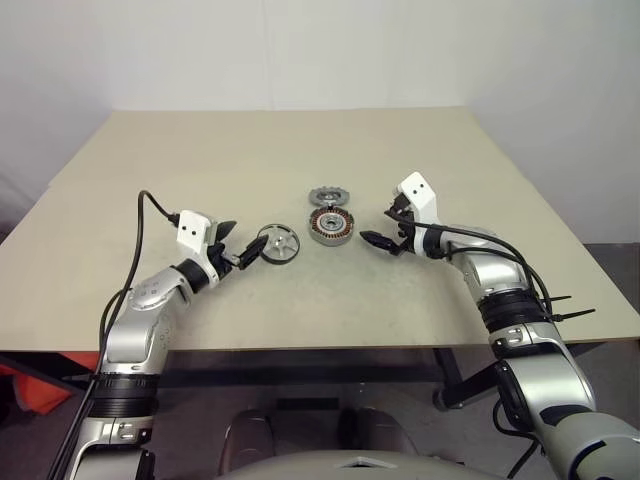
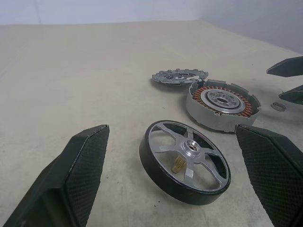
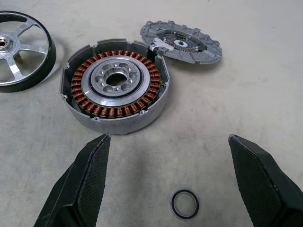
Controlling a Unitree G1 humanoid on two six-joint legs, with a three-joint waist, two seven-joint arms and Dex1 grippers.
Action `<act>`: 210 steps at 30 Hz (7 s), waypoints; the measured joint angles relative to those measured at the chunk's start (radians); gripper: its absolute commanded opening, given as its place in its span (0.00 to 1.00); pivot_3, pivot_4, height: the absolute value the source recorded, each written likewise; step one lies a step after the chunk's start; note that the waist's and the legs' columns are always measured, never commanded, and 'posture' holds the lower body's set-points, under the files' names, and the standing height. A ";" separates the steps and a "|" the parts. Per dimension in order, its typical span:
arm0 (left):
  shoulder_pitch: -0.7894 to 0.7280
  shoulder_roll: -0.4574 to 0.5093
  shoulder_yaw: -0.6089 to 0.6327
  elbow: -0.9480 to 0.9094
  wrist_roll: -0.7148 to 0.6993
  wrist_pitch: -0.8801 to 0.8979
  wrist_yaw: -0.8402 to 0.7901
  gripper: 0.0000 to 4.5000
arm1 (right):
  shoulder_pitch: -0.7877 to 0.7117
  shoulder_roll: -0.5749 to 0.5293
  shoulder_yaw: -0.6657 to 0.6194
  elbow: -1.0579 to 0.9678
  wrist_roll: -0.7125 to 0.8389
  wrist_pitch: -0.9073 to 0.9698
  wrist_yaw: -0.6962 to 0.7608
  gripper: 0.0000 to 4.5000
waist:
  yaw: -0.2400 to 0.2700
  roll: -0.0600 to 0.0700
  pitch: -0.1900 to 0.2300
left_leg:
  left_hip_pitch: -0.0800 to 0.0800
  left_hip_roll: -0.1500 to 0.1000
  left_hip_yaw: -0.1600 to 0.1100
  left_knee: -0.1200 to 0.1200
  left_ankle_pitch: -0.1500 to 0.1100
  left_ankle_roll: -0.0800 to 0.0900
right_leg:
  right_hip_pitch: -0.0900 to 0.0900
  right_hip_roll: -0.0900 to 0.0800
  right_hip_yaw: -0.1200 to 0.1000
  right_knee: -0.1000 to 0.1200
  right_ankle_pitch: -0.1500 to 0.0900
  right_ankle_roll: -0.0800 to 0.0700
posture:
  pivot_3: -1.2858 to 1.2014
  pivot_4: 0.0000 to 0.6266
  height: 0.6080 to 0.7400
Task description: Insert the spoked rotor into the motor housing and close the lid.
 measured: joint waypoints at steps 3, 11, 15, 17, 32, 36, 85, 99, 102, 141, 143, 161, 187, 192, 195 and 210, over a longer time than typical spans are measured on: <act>-0.005 0.000 0.000 0.000 0.000 0.000 -0.001 1.00 | 0.005 0.000 0.001 -0.003 0.000 0.000 0.013 1.00 | 0.000 0.000 0.000 | 0.000 0.000 0.000 0.000 0.000 0.000 | 0.000 0.000 0.000 0.000 0.000 0.000 | 0.52 0.00 1.00; -0.008 0.001 -0.002 0.000 0.002 0.000 -0.009 1.00 | 0.019 -0.002 0.000 -0.006 0.000 0.001 0.013 1.00 | 0.000 0.000 0.000 | 0.000 0.000 0.000 0.000 0.000 0.000 | 0.000 0.000 0.000 0.000 0.000 0.000 | 0.52 0.00 1.00; -0.010 0.001 -0.005 0.001 0.004 0.000 -0.016 1.00 | 0.026 -0.002 0.000 -0.006 0.000 0.002 0.010 1.00 | 0.000 0.000 0.000 | 0.000 0.000 0.000 0.000 0.000 0.000 | 0.000 0.000 0.000 0.000 0.000 0.000 | 0.52 0.00 1.00; -0.015 0.001 -0.007 0.003 0.006 0.000 -0.017 1.00 | 0.026 -0.002 0.000 -0.006 0.000 0.002 0.007 1.00 | 0.000 0.000 0.000 | 0.000 0.000 0.000 0.000 0.000 0.000 | 0.000 0.000 0.000 0.000 0.000 0.000 | 0.52 0.00 1.00; -0.015 -0.007 -0.009 0.004 0.010 0.000 -0.016 1.00 | 0.027 -0.016 0.000 -0.008 -0.001 0.008 -0.009 1.00 | 0.000 0.000 0.000 | 0.000 0.000 0.000 0.000 0.000 0.000 | 0.000 0.000 0.000 0.000 0.000 0.000 | 0.52 0.00 1.00; -0.009 -0.008 -0.009 0.004 0.010 0.000 -0.016 1.00 | 0.027 -0.018 0.000 -0.006 -0.005 0.023 -0.027 1.00 | 0.000 0.000 0.000 | 0.000 0.000 0.000 0.000 0.000 0.000 | 0.000 0.000 0.000 0.000 0.000 0.000 | 0.52 0.00 1.00; 0.008 -0.009 -0.022 0.002 0.013 0.000 -0.004 1.00 | 0.067 0.008 -0.026 -0.004 -0.037 0.117 -0.115 0.65 | -0.004 0.000 -0.001 | 0.003 0.000 -0.001 0.000 0.001 0.000 | 0.003 0.000 -0.001 0.000 0.000 0.000 | 0.52 0.00 1.00; 0.008 -0.008 -0.022 0.002 0.014 0.000 -0.003 1.00 | 0.040 0.035 -0.023 0.040 -0.053 0.096 -0.120 0.40 | -0.005 0.000 -0.001 | 0.006 0.000 -0.001 0.000 0.001 -0.001 | 0.006 0.000 -0.002 0.000 0.000 0.000 | 0.52 0.00 1.00; 0.008 -0.007 -0.022 0.002 0.014 0.000 -0.003 1.00 | 0.040 0.034 -0.023 0.041 -0.053 0.094 -0.117 0.40 | -0.005 0.000 -0.001 | 0.006 0.000 -0.001 0.000 0.001 -0.001 | 0.006 0.000 -0.002 0.000 0.000 0.000 | 0.52 0.00 1.00; -0.024 -0.008 -0.032 0.033 0.033 -0.003 -0.025 1.00 | 0.212 -0.193 -0.034 -0.238 -0.102 0.246 -0.139 0.12 | 0.005 0.002 -0.002 | 0.002 -0.004 -0.003 0.000 0.002 0.001 | 0.006 -0.002 -0.008 -0.005 0.000 0.001 | 0.52 0.00 1.00; -0.026 -0.008 -0.033 0.036 0.034 -0.003 -0.027 1.00 | 0.219 -0.196 -0.040 -0.245 -0.099 0.249 -0.139 0.12 | 0.006 0.002 -0.002 | 0.001 -0.004 -0.003 0.000 0.002 0.001 | 0.006 -0.003 -0.008 -0.006 0.000 0.001 | 0.52 0.00 1.00; -0.030 -0.009 -0.046 0.057 0.037 -0.004 -0.030 1.00 | 0.211 -0.199 -0.033 -0.408 -0.030 0.204 -0.029 0.58 | 0.009 0.003 -0.003 | 0.001 -0.002 -0.004 0.000 0.001 0.002 | 0.007 -0.005 -0.014 -0.008 0.000 0.001 | 0.52 0.00 1.00; 0.023 -0.024 -0.042 0.000 0.050 -0.022 0.029 1.00 | -0.419 0.042 0.412 0.528 -0.402 -0.644 0.292 0.58 | -0.006 0.004 -0.003 | 0.000 0.000 -0.003 0.001 0.001 0.004 | 0.006 -0.016 -0.026 -0.001 -0.001 -0.002 | 0.52 0.00 1.00; 0.030 -0.016 -0.026 -0.015 0.050 -0.022 0.038 1.00 | -0.451 0.081 0.409 0.660 -0.449 -0.662 0.230 0.58 | -0.007 0.004 -0.003 | 0.001 0.001 -0.003 0.001 0.002 0.002 | 0.006 -0.017 -0.026 0.003 -0.001 -0.003 | 0.52 0.00 1.00; 0.031 -0.016 -0.026 -0.019 0.050 -0.022 0.040 1.00 | -0.467 0.097 0.403 0.693 -0.464 -0.662 0.207 0.44 | -0.007 0.004 -0.003 | 0.002 0.001 -0.003 0.001 0.002 0.002 | 0.006 -0.017 -0.026 0.004 -0.001 -0.003 | 0.52 0.00 1.00; 0.036 -0.010 -0.024 -0.022 0.050 -0.021 0.044 1.00 | -0.478 0.108 0.379 0.717 -0.488 -0.692 0.199 0.00 | -0.010 0.005 -0.002 | 0.001 0.002 -0.002 0.002 0.002 0.002 | 0.006 -0.017 -0.026 0.004 -0.002 -0.004 | 0.52 0.00 1.00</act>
